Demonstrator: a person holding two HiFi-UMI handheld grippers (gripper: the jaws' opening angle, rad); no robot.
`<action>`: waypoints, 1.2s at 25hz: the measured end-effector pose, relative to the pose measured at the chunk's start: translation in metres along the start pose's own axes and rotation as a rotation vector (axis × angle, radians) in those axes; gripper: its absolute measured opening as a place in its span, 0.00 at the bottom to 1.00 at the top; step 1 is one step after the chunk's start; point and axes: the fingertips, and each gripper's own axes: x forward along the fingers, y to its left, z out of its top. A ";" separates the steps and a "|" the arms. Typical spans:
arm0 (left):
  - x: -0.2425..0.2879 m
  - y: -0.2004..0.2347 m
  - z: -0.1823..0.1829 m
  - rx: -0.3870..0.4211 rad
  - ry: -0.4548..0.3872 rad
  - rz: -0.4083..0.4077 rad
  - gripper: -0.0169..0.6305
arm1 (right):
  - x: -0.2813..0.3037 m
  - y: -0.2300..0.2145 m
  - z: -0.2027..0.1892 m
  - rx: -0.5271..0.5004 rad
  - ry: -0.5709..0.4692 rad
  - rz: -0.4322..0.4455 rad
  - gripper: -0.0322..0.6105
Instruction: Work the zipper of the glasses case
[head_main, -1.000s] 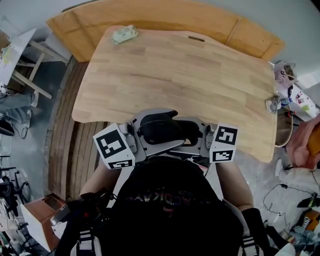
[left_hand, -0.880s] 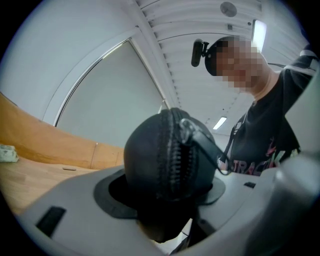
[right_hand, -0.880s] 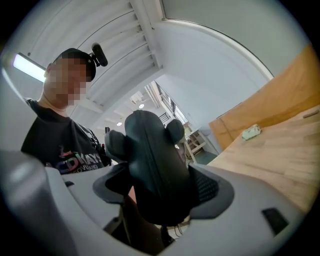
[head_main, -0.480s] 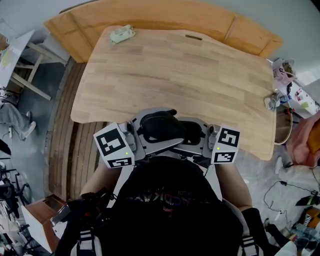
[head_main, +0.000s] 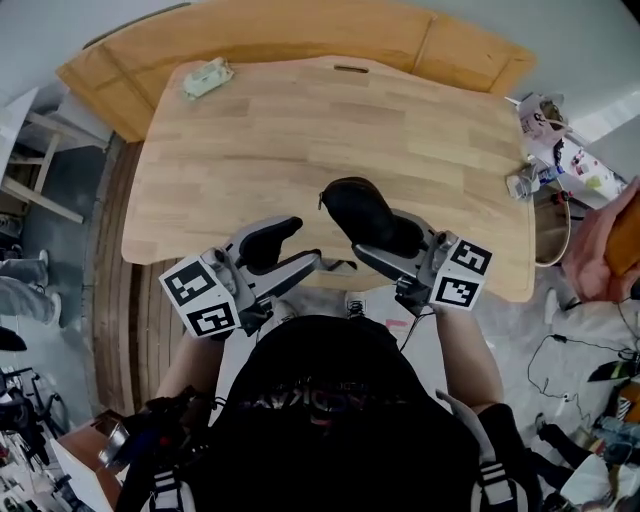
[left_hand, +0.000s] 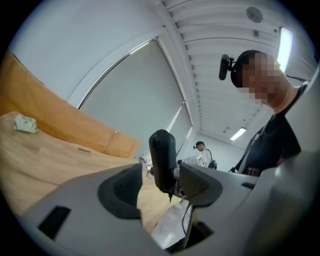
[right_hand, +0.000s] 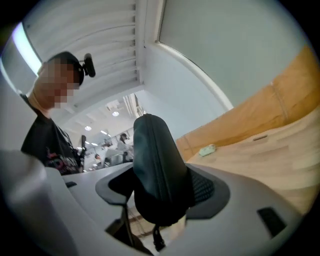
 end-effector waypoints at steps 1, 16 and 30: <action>0.002 0.003 -0.007 -0.006 0.028 0.019 0.37 | -0.007 -0.017 -0.002 -0.040 0.022 -0.074 0.53; 0.024 0.018 -0.095 -0.134 0.248 0.167 0.05 | -0.059 -0.248 -0.043 -0.730 0.596 -0.655 0.53; 0.010 0.035 -0.113 -0.280 0.197 0.428 0.05 | 0.010 -0.386 -0.087 -0.898 0.874 -0.548 0.53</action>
